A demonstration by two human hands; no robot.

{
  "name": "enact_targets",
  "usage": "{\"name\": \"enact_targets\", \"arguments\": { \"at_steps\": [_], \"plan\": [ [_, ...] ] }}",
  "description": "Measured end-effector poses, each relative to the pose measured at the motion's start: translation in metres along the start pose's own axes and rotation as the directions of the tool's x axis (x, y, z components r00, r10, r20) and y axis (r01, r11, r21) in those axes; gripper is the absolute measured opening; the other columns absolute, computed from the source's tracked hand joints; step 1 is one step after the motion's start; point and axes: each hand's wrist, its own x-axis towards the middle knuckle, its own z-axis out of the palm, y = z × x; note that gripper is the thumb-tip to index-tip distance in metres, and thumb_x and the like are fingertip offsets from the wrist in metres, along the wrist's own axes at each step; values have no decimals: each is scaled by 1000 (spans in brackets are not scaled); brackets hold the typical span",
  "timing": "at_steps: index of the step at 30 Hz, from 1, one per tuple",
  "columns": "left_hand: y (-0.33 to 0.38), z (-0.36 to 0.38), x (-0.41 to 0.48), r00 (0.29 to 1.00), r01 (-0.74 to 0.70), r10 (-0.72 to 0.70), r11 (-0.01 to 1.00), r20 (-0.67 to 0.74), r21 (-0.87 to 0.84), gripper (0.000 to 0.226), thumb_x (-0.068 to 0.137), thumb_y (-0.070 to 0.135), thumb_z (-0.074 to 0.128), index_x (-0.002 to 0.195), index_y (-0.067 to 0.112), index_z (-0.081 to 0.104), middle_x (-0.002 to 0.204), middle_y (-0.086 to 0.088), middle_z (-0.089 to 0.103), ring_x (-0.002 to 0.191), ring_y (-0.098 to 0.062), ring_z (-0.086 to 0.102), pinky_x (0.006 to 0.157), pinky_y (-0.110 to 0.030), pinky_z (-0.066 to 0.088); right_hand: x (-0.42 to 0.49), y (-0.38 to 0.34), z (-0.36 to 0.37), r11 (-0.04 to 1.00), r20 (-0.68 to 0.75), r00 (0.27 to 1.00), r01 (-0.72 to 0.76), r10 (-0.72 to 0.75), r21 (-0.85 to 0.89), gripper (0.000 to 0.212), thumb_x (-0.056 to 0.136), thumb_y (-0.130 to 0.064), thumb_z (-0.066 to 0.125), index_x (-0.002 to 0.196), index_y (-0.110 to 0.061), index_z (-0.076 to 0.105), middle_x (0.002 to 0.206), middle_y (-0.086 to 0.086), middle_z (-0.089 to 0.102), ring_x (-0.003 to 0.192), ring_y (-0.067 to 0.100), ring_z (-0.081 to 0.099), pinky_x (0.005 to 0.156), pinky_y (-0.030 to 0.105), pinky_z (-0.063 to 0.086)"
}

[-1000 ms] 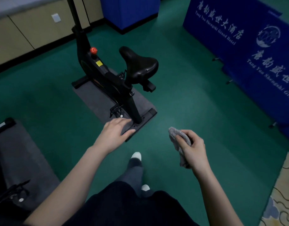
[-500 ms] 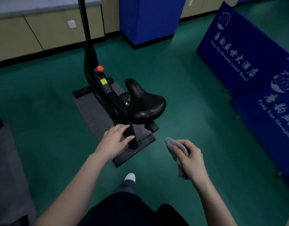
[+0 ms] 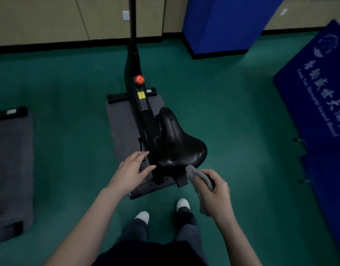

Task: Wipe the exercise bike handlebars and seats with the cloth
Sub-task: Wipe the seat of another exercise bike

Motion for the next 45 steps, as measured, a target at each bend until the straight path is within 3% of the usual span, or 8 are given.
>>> {"name": "enact_targets", "arguments": {
  "at_steps": [12, 20, 25, 29, 32, 40, 42, 45],
  "plan": [
    [65, 43, 26, 917, 230, -289, 946, -276, -227, 60, 89, 51, 49, 141, 20, 43, 139, 5, 45, 131, -15, 39, 112, -32, 29, 133, 23, -53, 977, 247, 946, 212, -208, 12, 10, 89, -8, 65, 92, -17, 69, 93, -1, 67, 89, 7, 62, 77, 15, 47],
    [69, 47, 54, 866, 263, -374, 906, -333, -333, 59, 90, 51, 48, 142, 23, 41, 139, 8, 45, 130, -11, 39, 110, -26, 28, 207, -6, 10, 867, 299, 827, 499, -476, 2, 13, 87, -2, 65, 99, -5, 70, 104, 5, 61, 98, 8, 57, 89, 11, 41],
    [58, 45, 85, 870, 215, -364, 887, -331, -409, 47, 94, 38, 52, 139, 25, 45, 132, 8, 51, 122, -8, 47, 98, -10, 26, 226, -14, 59, 820, 324, 775, 572, -542, 5, 16, 86, -1, 65, 101, -4, 70, 105, 2, 47, 106, 25, 53, 96, 17, 41],
    [51, 45, 104, 886, 139, -346, 835, -310, -532, 40, 94, 24, 56, 134, 28, 51, 127, 9, 54, 114, -3, 50, 96, -11, 32, 215, 12, 59, 718, 431, 679, 689, -594, -96, 25, 83, 0, 67, 105, -12, 71, 105, 2, 51, 105, 22, 51, 91, 46, 46],
    [43, 48, 110, 890, 52, -323, 773, -321, -632, 43, 91, 13, 61, 127, 35, 54, 123, 6, 59, 116, -5, 55, 102, -23, 41, 214, 24, 54, 664, 438, 633, 741, -639, -102, 27, 82, 1, 67, 105, -12, 72, 103, 2, 53, 101, 18, 51, 83, 47, 48],
    [32, 54, 114, 901, -26, -307, 666, -305, -745, 45, 89, 10, 64, 122, 39, 56, 115, 13, 60, 111, 1, 55, 100, -18, 40, 259, -20, 90, 696, 362, 666, 715, -652, -64, 23, 83, 3, 65, 102, -8, 72, 99, 5, 54, 96, 26, 54, 84, 46, 49],
    [30, 56, 115, 900, -30, -305, 667, -310, -745, 44, 88, 11, 64, 123, 36, 56, 115, 15, 59, 112, 2, 54, 100, -17, 39, 261, -23, 87, 642, 421, 615, 761, -667, -94, 23, 82, 2, 67, 101, -10, 73, 100, 2, 59, 99, 24, 53, 85, 44, 47],
    [30, 59, 116, 882, -34, -331, 667, -337, -744, 37, 86, 12, 66, 114, 36, 60, 111, 23, 57, 107, 6, 55, 100, -19, 41, 257, -24, 79, 429, 590, 402, 898, -700, -103, 26, 77, 5, 68, 97, -12, 73, 103, -3, 67, 104, 16, 50, 90, 31, 34]
  ]
}}
